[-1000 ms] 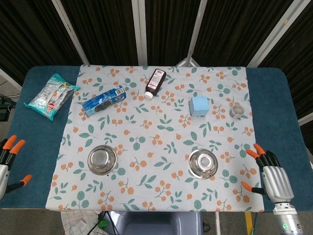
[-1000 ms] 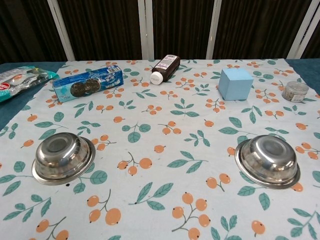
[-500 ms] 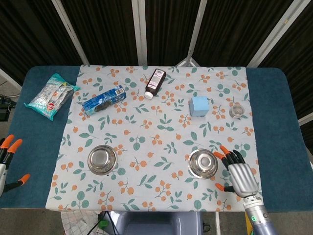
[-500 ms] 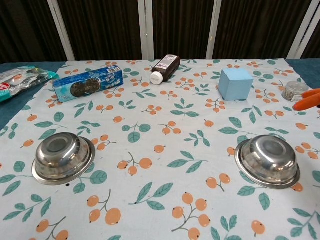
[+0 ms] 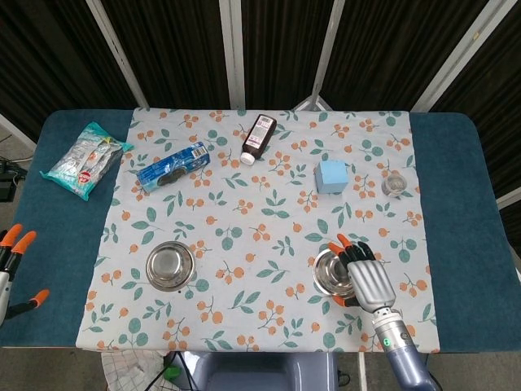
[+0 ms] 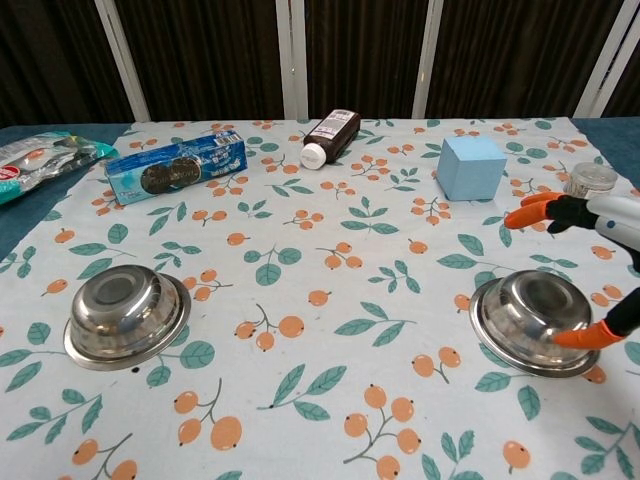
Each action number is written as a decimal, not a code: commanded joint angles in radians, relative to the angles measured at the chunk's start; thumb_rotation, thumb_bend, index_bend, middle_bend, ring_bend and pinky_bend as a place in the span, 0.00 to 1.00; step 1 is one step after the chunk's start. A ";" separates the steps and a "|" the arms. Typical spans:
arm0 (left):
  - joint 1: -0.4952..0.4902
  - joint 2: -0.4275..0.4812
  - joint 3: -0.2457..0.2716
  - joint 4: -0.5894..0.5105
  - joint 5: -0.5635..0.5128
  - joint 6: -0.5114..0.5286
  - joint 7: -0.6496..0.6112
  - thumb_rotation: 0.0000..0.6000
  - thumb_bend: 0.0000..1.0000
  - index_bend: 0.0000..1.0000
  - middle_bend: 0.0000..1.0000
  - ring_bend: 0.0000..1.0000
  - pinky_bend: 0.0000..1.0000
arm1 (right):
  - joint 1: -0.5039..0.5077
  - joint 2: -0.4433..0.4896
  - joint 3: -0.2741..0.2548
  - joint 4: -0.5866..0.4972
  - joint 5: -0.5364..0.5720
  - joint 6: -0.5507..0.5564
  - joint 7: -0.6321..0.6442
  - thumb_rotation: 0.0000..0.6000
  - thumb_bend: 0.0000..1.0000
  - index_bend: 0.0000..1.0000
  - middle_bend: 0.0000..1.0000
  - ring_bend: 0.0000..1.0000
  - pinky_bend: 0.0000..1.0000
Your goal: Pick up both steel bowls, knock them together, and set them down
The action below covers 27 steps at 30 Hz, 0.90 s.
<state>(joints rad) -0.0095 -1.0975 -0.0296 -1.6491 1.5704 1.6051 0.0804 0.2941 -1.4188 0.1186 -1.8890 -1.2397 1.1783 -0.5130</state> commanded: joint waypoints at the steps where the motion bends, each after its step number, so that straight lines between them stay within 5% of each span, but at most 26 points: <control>1: -0.001 0.000 0.000 -0.001 0.000 -0.002 0.001 1.00 0.11 0.13 0.00 0.00 0.06 | 0.015 -0.010 0.000 0.005 0.035 -0.010 -0.032 1.00 0.09 0.16 0.05 0.16 0.09; 27: -0.005 -0.009 -0.008 -0.004 -0.026 -0.015 0.025 1.00 0.11 0.13 0.00 0.00 0.06 | 0.122 -0.071 0.018 0.126 0.266 -0.060 -0.141 1.00 0.09 0.16 0.05 0.23 0.09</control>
<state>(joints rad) -0.0148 -1.1063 -0.0376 -1.6526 1.5447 1.5899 0.1048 0.4129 -1.4882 0.1385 -1.7668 -0.9767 1.1196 -0.6522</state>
